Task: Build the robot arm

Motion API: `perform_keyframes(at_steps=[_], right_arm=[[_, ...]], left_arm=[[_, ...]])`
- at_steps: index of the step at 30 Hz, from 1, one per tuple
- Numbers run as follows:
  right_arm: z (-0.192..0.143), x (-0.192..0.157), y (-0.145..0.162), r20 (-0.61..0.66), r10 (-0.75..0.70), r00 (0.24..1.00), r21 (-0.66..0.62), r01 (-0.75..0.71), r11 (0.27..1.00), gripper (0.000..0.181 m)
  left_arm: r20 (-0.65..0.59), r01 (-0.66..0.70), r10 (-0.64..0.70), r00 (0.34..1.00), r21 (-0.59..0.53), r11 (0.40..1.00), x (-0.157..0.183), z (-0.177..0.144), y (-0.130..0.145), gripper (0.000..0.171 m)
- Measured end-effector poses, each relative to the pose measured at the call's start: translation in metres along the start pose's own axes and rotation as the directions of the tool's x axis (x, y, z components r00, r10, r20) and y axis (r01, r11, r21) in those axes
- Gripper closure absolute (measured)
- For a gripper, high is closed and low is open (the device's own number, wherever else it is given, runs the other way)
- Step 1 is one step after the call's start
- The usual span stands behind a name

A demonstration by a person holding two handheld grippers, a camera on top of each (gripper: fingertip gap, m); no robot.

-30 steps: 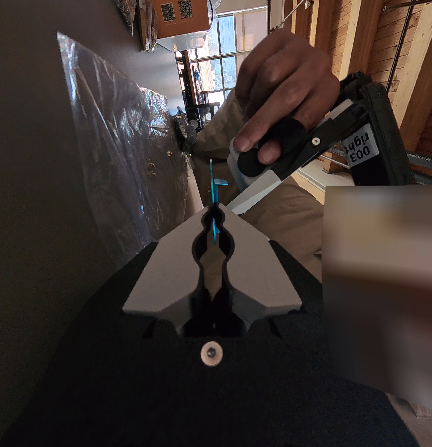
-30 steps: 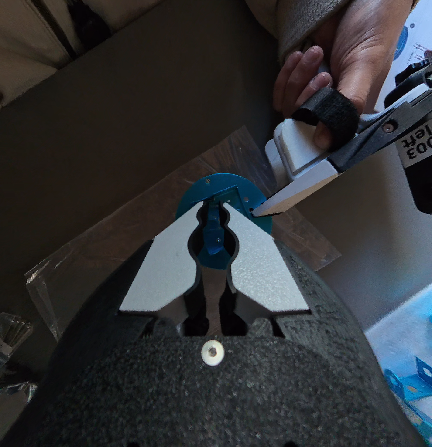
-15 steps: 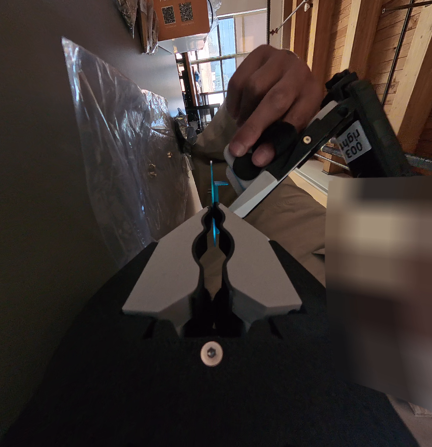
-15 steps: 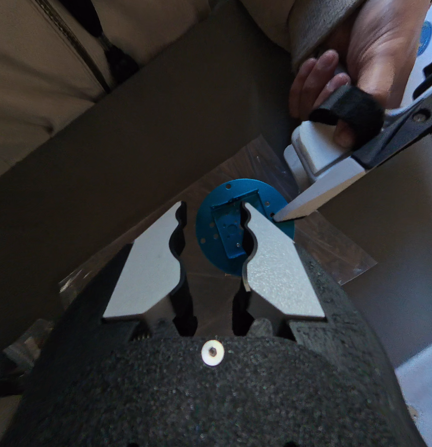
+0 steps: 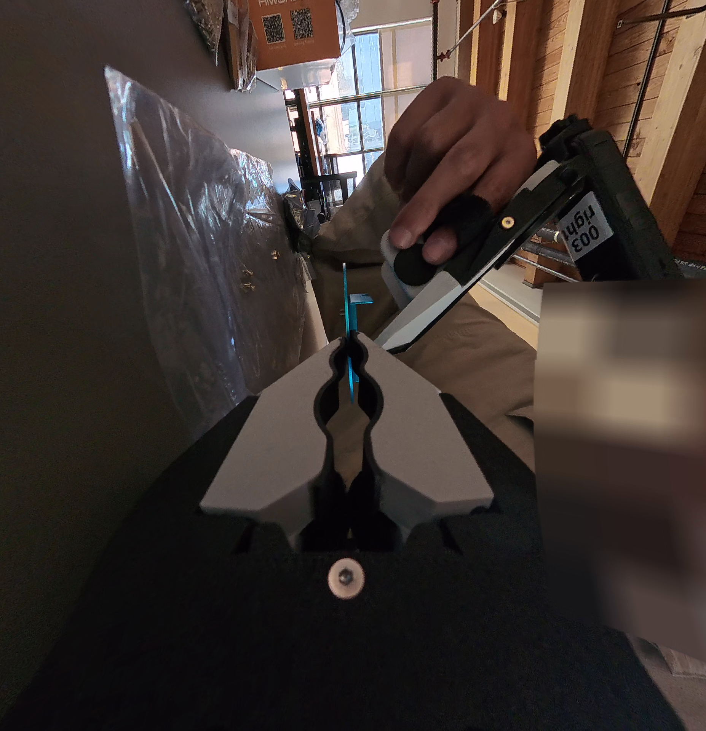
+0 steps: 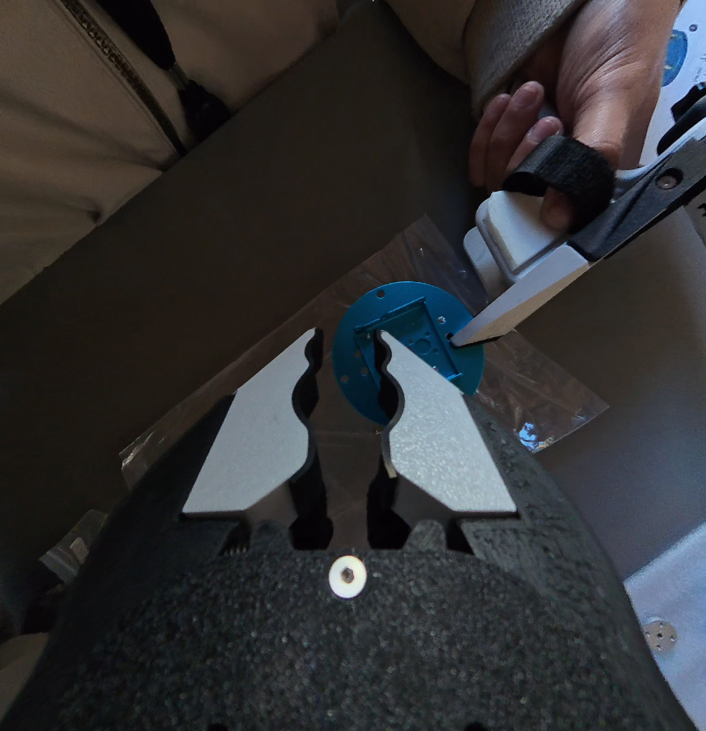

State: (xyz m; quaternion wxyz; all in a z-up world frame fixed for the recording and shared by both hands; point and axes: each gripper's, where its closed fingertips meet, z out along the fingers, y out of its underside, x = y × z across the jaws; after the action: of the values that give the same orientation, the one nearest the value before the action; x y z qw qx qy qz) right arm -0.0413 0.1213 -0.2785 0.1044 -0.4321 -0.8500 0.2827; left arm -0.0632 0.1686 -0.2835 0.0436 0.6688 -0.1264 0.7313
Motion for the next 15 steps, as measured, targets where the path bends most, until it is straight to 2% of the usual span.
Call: perform_keyframes(at_steps=[4, 10, 15], right_arm=[[0.01, 0.0, 0.003, -0.008, -0.018, 1.0, -0.028, 0.018, 0.999, 0.149], [0.002, -0.004, 0.006, 0.018, 0.025, 1.0, -0.053, -0.024, 0.998, 0.161], [-0.005, -0.003, 0.004, -0.022, 0.023, 0.999, -0.044, -0.024, 0.999, 0.162]], left_arm=[[0.002, -0.002, 0.002, 1.0, 0.001, 1.0, 0.0, 0.0, 0.0, 0.171], [0.004, -0.002, 0.002, 1.0, 0.004, 1.0, 0.0, 0.0, -0.001, 0.171], [0.004, -0.003, 0.002, 1.0, 0.004, 1.0, 0.0, 0.0, 0.0, 0.171]])
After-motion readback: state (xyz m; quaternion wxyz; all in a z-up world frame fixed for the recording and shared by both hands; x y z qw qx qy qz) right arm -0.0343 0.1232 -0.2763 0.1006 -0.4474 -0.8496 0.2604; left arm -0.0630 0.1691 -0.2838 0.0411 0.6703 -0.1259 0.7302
